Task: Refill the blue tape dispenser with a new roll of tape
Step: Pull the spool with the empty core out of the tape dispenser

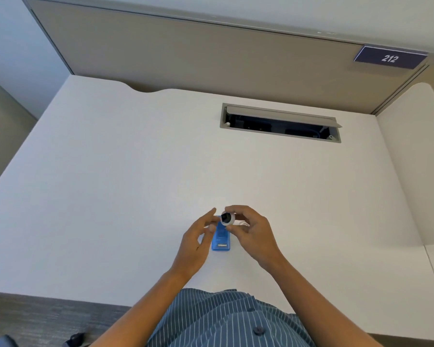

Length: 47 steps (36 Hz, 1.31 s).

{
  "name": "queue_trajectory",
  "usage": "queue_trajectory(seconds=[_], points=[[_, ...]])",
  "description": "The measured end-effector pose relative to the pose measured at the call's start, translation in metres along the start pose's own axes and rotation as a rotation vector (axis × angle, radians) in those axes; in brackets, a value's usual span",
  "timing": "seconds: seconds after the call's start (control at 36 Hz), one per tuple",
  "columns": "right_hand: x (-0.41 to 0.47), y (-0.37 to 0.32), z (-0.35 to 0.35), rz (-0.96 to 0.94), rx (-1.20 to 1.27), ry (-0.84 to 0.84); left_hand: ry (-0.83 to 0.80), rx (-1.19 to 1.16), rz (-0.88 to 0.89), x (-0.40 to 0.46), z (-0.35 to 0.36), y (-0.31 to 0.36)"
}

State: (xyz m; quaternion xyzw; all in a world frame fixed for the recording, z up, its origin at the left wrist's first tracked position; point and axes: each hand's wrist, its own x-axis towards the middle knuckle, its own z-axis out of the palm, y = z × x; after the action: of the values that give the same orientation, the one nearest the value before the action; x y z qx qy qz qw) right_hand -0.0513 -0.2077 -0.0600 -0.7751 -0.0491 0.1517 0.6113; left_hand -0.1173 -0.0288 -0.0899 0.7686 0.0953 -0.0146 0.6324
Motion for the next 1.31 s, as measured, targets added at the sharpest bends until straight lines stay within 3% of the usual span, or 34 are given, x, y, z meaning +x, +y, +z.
queue_trajectory(seconds=[0.33, 0.89, 1.31], points=[[-0.012, -0.012, -0.004, 0.098, 0.27, -0.011, 0.116, -0.303, -0.266, 0.004, 0.012, 0.028], [-0.013, -0.013, -0.012, -0.15, -0.025, 0.069, 0.056, -0.633, -0.452, 0.008, 0.017, 0.043], [-0.01, -0.012, -0.009, -0.196, -0.069, 0.082, 0.069, -0.606, -0.482, 0.017, 0.02, 0.043]])
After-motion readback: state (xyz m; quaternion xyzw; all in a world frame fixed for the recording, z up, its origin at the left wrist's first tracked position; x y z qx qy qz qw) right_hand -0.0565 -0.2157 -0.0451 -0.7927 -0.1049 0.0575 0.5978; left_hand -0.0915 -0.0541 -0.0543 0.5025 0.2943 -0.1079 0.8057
